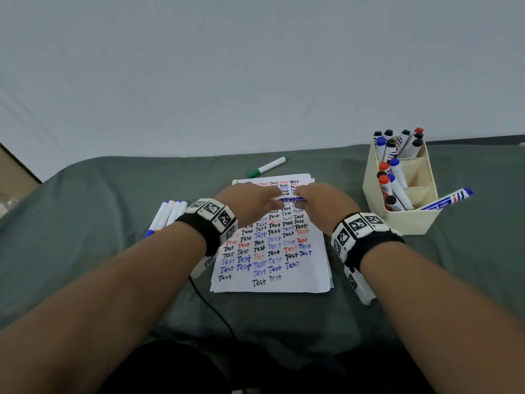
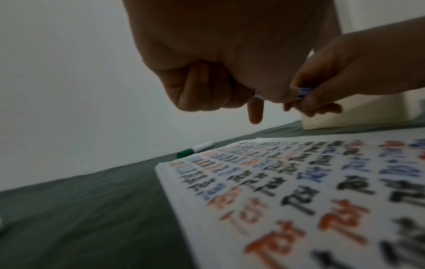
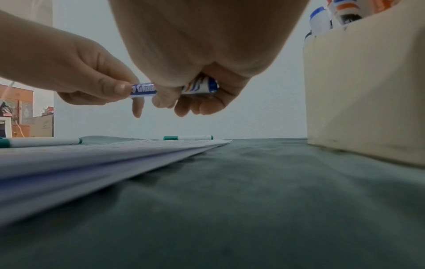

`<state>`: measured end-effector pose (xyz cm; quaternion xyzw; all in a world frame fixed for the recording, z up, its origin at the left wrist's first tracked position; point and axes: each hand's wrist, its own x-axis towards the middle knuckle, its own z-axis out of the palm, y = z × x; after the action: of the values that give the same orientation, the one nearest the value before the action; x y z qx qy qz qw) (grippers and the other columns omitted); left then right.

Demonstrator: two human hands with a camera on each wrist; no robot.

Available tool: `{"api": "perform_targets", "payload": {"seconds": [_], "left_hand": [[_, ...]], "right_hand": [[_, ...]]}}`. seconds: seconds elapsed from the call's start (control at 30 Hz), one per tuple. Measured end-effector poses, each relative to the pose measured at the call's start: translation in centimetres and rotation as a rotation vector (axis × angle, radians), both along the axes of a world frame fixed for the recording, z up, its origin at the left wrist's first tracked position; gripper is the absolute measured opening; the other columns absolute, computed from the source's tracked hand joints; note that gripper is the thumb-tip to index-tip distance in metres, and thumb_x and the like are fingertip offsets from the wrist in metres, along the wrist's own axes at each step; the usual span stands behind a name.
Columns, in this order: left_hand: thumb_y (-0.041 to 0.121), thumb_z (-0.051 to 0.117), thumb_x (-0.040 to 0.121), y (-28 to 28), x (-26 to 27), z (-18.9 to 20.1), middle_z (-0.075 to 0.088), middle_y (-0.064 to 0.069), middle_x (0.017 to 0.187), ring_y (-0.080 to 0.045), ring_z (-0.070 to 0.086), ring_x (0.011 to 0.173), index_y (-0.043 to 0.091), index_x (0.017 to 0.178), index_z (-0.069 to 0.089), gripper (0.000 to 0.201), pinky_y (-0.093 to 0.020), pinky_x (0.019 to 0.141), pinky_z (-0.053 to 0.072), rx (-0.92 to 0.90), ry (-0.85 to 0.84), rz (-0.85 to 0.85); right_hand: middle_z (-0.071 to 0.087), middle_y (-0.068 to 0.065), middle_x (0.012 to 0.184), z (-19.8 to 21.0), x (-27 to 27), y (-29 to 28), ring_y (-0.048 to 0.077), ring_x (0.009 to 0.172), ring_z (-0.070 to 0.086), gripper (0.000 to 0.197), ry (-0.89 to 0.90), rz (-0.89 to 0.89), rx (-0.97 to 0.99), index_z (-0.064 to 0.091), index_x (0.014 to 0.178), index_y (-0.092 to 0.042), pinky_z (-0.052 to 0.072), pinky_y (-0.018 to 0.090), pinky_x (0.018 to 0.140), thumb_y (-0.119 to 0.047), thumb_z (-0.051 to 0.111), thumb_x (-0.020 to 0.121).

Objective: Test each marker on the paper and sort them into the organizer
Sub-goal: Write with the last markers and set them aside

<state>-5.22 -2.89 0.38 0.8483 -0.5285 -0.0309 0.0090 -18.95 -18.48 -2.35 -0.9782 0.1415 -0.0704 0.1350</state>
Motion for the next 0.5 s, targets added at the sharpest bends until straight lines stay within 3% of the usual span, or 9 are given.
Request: {"api": "perform_targets", "payload": {"seconds": [0.03,0.1,0.17,0.2,0.27,0.33,0.43,0.5], "left_hand": [[0.074,0.041,0.092,0.4,0.7,0.0,0.057,0.016,0.083,-0.008,0.054,0.073,0.039,0.116,0.054,0.045,-0.026,0.057,0.035,-0.005,0.031,0.046],[0.093,0.047,0.067,1.4,2.1,0.1,0.055,0.014,0.095,-0.01,0.055,0.084,0.043,0.135,0.044,0.084,-0.031,0.072,0.048,-0.022,0.095,0.137],[0.092,0.06,0.054,2.7,3.4,-0.4,0.049,0.009,0.103,-0.016,0.055,0.093,0.039,0.149,0.023,0.115,-0.038,0.083,0.05,-0.11,0.207,0.247],[0.083,0.069,0.06,3.3,4.1,-0.8,0.048,0.007,0.105,-0.017,0.054,0.095,0.036,0.152,0.017,0.115,-0.037,0.084,0.047,-0.165,0.268,0.301],[0.054,0.073,0.085,4.3,5.6,-1.6,0.055,0.001,0.098,-0.019,0.057,0.089,0.023,0.151,0.019,0.091,-0.034,0.08,0.043,-0.226,0.32,0.395],[0.025,0.058,0.098,5.2,6.7,-1.8,0.061,-0.009,0.091,-0.025,0.057,0.079,0.012,0.144,0.031,0.055,-0.034,0.075,0.041,-0.196,0.22,0.438],[0.014,0.056,0.098,6.2,8.1,-1.3,0.064,-0.016,0.109,-0.027,0.055,0.087,0.007,0.127,0.043,0.033,-0.033,0.076,0.039,-0.067,0.111,0.442],[0.016,0.065,0.095,6.4,8.9,-0.7,0.064,-0.013,0.116,-0.026,0.057,0.095,0.01,0.119,0.052,0.028,-0.03,0.078,0.039,0.056,0.09,0.414]], "right_hand": [[0.057,0.0,0.09,0.0,0.0,0.0,0.026,0.09,0.062,0.015,0.006,0.002,-0.015,0.061,0.107,-0.016,0.046,0.036,0.07,-0.027,0.051,0.104],[0.061,0.003,0.097,-0.1,0.0,-0.1,0.028,0.096,0.064,0.02,0.034,-0.011,-0.038,0.06,0.114,-0.015,0.048,0.036,0.073,-0.029,0.049,0.105],[0.063,0.005,0.119,-0.3,-0.1,-0.1,0.03,0.104,0.064,0.029,0.011,-0.036,-0.001,0.055,0.133,-0.019,0.053,0.041,0.083,-0.029,0.048,0.106],[0.061,0.003,0.125,-0.3,-0.2,0.0,0.03,0.102,0.065,0.037,-0.028,-0.043,0.022,0.046,0.143,-0.027,0.055,0.043,0.084,-0.027,0.047,0.106],[0.055,0.0,0.115,-0.2,-0.6,0.3,0.027,0.082,0.065,0.057,-0.106,-0.022,0.016,0.023,0.152,-0.045,0.058,0.043,0.071,-0.02,0.046,0.105],[0.051,-0.002,0.105,-0.1,-0.7,0.3,0.02,0.064,0.058,0.064,-0.141,-0.019,-0.018,0.023,0.15,-0.05,0.056,0.038,0.058,-0.011,0.045,0.104],[0.052,-0.001,0.11,0.0,-0.7,0.4,0.018,0.071,0.057,0.044,-0.148,-0.042,-0.044,0.043,0.147,-0.034,0.05,0.033,0.063,-0.02,0.044,0.106],[0.054,0.0,0.125,0.1,-0.8,0.6,0.016,0.084,0.057,0.051,-0.174,-0.014,0.027,0.039,0.15,-0.031,0.049,0.031,0.071,-0.038,0.053,0.102]]}}
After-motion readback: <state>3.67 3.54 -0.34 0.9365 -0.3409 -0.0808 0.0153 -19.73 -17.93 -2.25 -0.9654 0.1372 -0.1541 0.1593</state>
